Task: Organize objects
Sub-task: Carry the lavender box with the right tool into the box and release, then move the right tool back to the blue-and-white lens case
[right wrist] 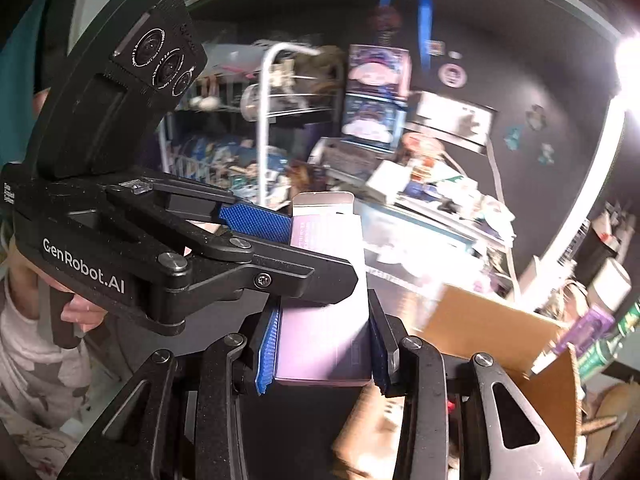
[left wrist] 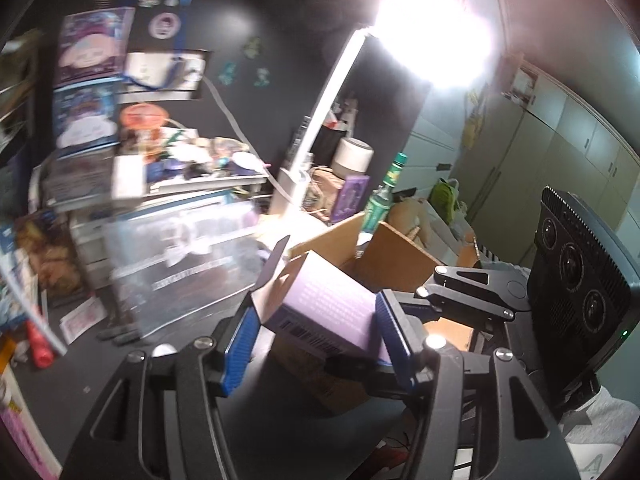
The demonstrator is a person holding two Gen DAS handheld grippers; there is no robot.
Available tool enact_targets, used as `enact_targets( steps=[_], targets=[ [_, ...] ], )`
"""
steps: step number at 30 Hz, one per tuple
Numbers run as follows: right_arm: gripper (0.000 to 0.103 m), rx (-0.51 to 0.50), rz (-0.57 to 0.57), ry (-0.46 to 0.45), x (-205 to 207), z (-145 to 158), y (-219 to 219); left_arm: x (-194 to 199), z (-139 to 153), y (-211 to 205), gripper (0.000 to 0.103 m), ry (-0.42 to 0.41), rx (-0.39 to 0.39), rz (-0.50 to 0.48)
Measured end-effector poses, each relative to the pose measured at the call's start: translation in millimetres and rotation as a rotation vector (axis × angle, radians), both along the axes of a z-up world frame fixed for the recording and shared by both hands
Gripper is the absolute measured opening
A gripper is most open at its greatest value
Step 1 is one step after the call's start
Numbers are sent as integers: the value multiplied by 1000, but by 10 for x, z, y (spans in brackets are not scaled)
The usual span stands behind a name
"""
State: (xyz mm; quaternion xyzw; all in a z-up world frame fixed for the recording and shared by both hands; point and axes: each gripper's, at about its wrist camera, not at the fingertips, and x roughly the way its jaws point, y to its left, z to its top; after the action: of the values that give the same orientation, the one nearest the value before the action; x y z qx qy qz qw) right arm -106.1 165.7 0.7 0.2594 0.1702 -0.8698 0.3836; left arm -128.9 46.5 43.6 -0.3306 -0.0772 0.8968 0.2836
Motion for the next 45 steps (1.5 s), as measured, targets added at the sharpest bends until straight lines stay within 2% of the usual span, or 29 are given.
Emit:
enact_targets(
  steps=[8, 15, 18, 19, 21, 23, 29, 36, 41, 45],
  targets=[
    [33, -11, -88, -72, -304, -4, 580, -401, -57, 635, 56, -77, -26, -78],
    [33, -4, -125, -160, -500, -179, 935, -555, -177, 1022, 55, -116, -114, -97],
    [34, 14, -131, -165, -528, -228, 998, -569, -192, 1095, 56, -114, -141, -96],
    [34, 26, -134, -162, -526, -242, 1008, -574, -197, 1112, 58, -118, -148, -97],
    [38, 47, -140, -155, -519, -259, 1016, -575, -191, 1108, 72, -117, -154, -90],
    [56, 65, -147, -141, -506, -268, 1025, -555, -164, 1092, 81, -101, -166, -77],
    [58, 56, -146, -129, -478, -228, 1070, -409, -3, 885, 88, -51, -157, -48],
    [58, -9, -88, -119, -327, -79, 873, -60, 186, 244, 92, 30, -153, 79],
    [58, -44, 43, -120, -48, -18, 371, 192, 158, -329, 98, 53, -161, 210],
    [57, -29, 158, -171, 137, -188, -131, 378, -13, -744, 99, 41, -169, 303]
  ],
)
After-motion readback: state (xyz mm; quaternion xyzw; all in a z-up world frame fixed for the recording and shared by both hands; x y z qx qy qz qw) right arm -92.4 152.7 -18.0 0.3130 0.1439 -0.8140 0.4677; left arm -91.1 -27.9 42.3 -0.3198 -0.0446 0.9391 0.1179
